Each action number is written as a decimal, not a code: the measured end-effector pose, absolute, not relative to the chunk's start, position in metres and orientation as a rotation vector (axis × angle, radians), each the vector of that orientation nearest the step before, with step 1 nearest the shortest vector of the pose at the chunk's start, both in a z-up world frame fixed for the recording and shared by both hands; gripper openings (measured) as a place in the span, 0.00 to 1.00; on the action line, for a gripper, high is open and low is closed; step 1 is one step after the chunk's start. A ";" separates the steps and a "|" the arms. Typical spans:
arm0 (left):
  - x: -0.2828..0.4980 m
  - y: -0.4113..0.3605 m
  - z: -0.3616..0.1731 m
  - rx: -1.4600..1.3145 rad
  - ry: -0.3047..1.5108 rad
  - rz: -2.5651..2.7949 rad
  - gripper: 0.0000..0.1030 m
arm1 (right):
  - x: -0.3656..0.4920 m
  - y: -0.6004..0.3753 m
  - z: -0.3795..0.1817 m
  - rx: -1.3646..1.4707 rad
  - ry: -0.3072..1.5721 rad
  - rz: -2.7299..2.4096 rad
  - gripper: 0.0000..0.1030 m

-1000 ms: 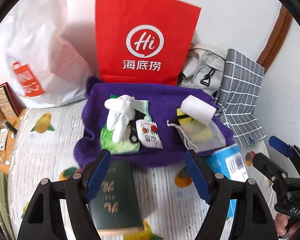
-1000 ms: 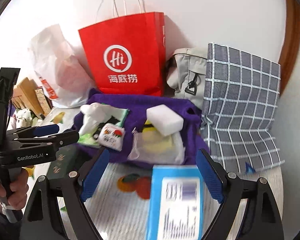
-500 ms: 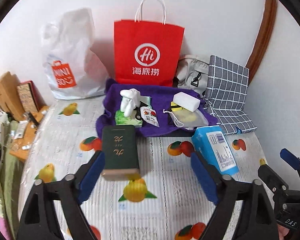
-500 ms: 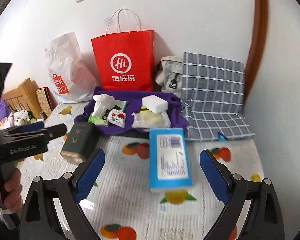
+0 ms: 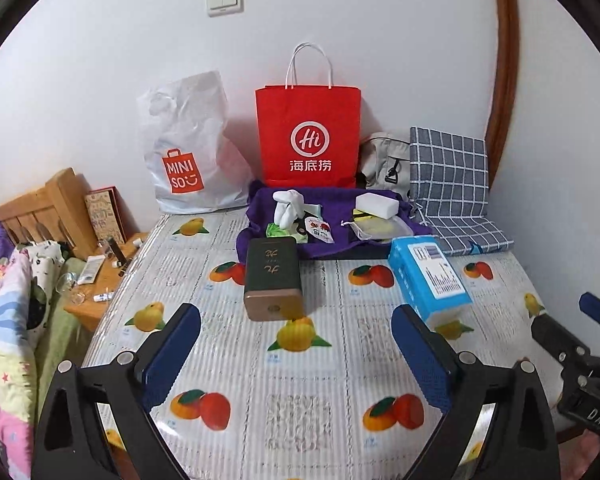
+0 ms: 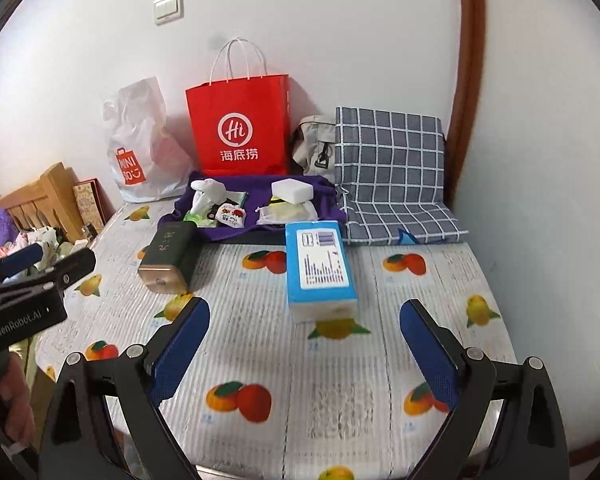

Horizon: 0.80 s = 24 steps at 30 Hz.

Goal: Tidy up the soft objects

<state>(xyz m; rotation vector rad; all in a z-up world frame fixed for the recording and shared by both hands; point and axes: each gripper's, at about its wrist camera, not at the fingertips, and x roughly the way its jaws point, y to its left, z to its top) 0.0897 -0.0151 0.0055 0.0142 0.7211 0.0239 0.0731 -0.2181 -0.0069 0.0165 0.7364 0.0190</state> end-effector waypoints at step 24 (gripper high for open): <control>0.047 -0.011 0.014 -0.034 0.678 0.015 0.94 | 0.029 -0.217 0.006 0.011 0.689 0.016 0.92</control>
